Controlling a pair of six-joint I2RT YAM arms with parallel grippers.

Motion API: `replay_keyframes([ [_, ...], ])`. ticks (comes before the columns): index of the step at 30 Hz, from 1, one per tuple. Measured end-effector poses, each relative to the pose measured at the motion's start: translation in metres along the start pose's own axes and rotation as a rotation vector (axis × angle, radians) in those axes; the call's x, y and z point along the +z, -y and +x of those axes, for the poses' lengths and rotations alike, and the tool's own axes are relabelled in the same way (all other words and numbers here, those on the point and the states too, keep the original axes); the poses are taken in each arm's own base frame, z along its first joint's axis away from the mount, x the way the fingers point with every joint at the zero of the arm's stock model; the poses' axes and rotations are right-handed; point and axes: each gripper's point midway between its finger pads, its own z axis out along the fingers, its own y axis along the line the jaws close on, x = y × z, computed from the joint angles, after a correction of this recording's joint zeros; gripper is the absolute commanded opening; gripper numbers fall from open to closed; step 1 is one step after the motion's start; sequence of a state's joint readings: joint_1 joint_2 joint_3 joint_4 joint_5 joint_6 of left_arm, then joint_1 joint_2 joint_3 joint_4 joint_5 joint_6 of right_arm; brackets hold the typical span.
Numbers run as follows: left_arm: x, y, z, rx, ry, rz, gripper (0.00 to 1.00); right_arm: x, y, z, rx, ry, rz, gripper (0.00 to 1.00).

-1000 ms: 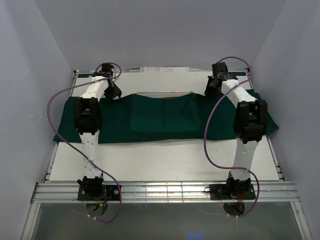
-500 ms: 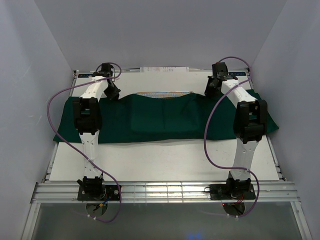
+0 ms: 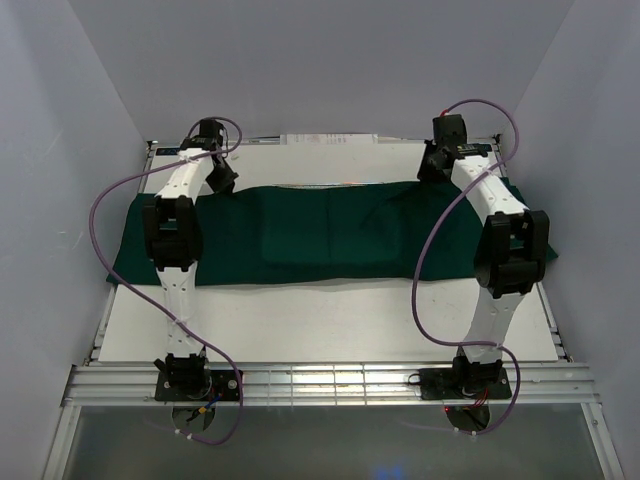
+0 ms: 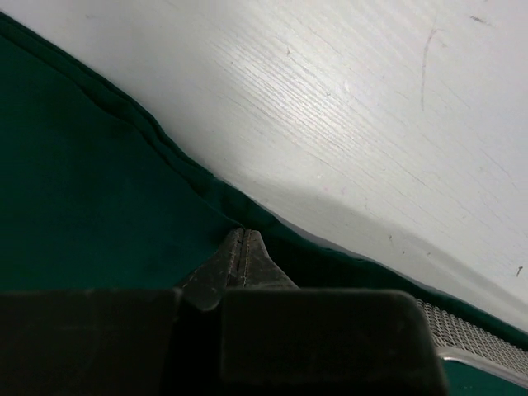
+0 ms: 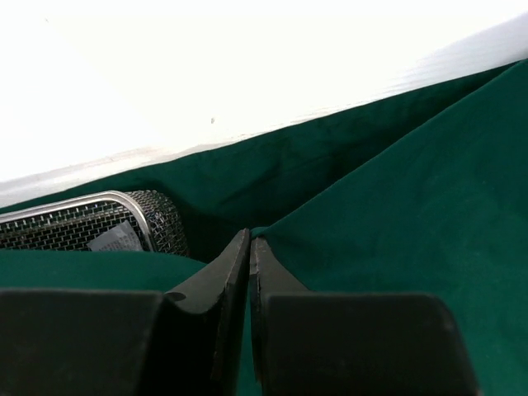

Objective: Open and lay out the surgical kit
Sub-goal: Open the surgical kit at the center of the board.

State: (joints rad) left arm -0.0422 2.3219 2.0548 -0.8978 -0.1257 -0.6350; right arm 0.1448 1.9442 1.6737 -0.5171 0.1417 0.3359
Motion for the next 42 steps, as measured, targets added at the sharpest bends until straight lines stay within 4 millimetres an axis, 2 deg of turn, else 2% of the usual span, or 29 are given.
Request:
replay_keyframes([
  [5,-0.025,-0.003,-0.015,0.036,0.061,0.001,0.00,-0.030,0.004,-0.020,0.010,0.075,0.017,0.08],
  [10,-0.048,-0.001,-0.023,0.061,0.101,0.025,0.00,-0.050,0.007,-0.021,0.015,0.102,0.019,0.08],
  [18,-0.066,-0.002,-0.026,0.077,0.123,0.042,0.00,-0.063,0.016,0.003,0.022,0.068,0.032,0.08],
  [21,-0.076,-0.011,-0.017,0.087,0.116,0.035,0.00,-0.085,0.021,0.016,0.034,0.069,0.026,0.08],
  [24,-0.099,-0.025,-0.005,0.099,0.123,0.028,0.00,-0.120,0.024,0.028,0.050,0.101,-0.004,0.08],
  [27,-0.134,-0.048,0.009,0.098,0.161,0.013,0.00,-0.159,0.028,0.045,0.074,0.144,-0.045,0.08],
  [31,-0.195,-0.089,0.034,0.045,0.257,0.012,0.00,-0.211,0.041,0.075,0.139,0.211,-0.081,0.08],
  [34,-0.243,-0.122,0.063,-0.037,0.342,0.051,0.00,-0.254,0.052,0.105,0.209,0.267,-0.119,0.08],
  [37,-0.283,-0.154,0.101,-0.135,0.402,0.092,0.00,-0.303,0.059,0.129,0.271,0.361,-0.190,0.08],
  [40,-0.306,-0.177,0.137,-0.192,0.428,0.146,0.00,-0.344,0.064,0.151,0.319,0.438,-0.259,0.08],
  [41,-0.314,-0.187,0.151,-0.209,0.435,0.166,0.00,-0.356,0.066,0.159,0.334,0.450,-0.280,0.17],
  [42,-0.322,-0.196,0.163,-0.225,0.445,0.188,0.00,-0.365,0.066,0.167,0.347,0.453,-0.299,0.20],
])
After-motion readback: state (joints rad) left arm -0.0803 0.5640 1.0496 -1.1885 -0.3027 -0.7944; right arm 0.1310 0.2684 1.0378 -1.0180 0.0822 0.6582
